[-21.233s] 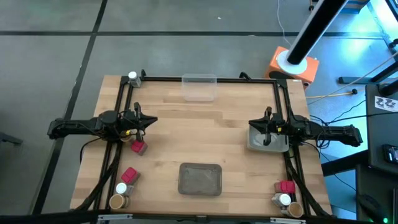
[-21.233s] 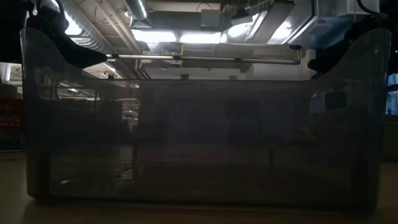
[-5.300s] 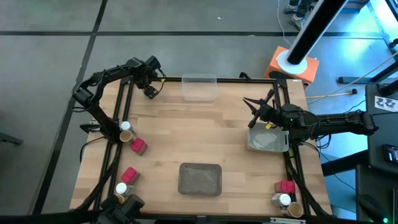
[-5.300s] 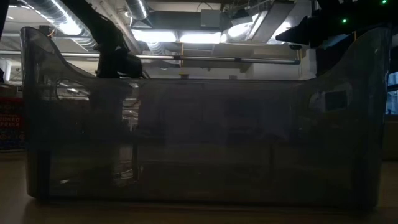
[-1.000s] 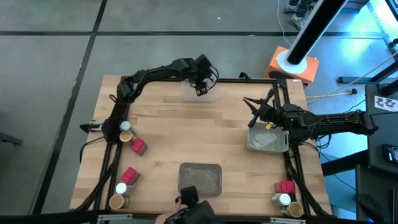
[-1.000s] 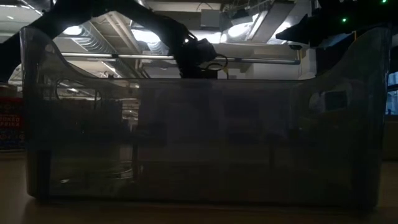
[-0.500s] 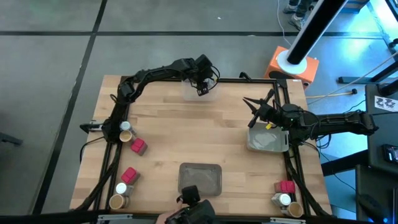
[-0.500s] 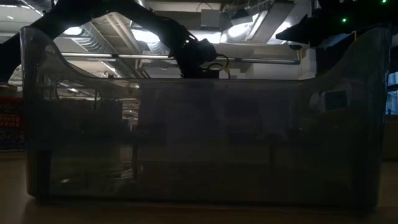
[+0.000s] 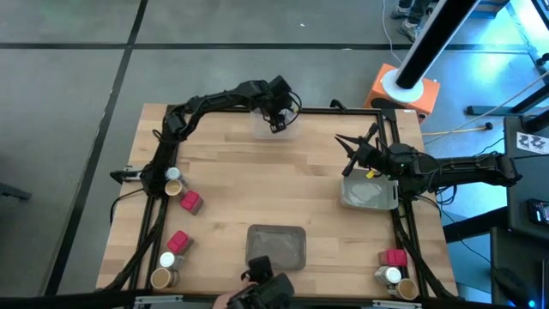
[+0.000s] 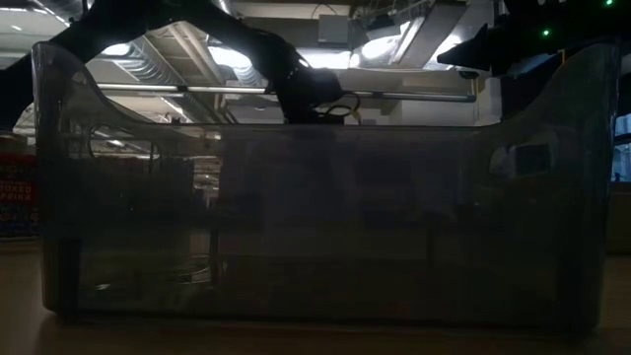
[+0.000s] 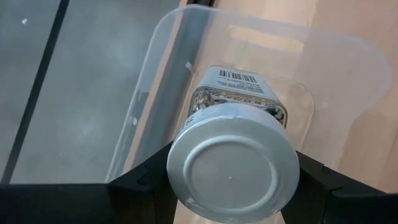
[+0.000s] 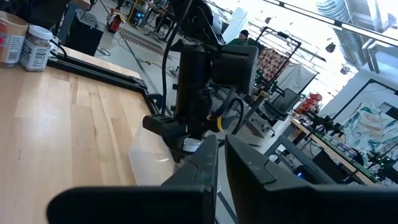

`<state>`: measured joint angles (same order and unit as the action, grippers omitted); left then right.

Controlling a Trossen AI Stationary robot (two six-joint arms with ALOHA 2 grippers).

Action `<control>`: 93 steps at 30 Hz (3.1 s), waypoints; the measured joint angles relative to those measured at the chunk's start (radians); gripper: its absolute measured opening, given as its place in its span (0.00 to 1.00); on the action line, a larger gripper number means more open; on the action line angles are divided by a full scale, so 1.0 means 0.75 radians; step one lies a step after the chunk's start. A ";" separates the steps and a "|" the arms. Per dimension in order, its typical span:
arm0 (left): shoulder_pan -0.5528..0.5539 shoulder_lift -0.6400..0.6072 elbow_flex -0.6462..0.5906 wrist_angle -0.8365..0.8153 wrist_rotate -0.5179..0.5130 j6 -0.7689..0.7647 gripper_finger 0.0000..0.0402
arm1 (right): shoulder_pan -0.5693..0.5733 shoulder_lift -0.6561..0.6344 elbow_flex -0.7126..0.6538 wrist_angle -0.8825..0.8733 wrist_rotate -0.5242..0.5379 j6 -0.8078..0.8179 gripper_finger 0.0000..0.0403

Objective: Sort spices by type
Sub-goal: Put the white seasoning bottle into the transparent bin

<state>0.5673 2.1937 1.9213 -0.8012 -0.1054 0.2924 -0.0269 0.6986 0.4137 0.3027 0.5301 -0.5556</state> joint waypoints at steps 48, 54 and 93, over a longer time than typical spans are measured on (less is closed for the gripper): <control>0.024 0.072 -0.001 0.184 0.043 -0.031 0.59 | 0.000 0.000 0.000 -0.013 0.000 0.000 0.08; 0.024 0.072 -0.001 0.183 0.043 -0.038 0.62 | 0.000 0.000 0.000 -0.013 0.000 0.000 0.08; -0.312 -0.327 0.236 -0.792 -0.115 -0.380 0.62 | 0.000 0.000 -0.001 -0.063 0.001 0.008 0.08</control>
<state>0.3333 1.9486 2.0983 -1.3954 -0.1918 0.0074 -0.0267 0.6983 0.4133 0.2554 0.5304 -0.5498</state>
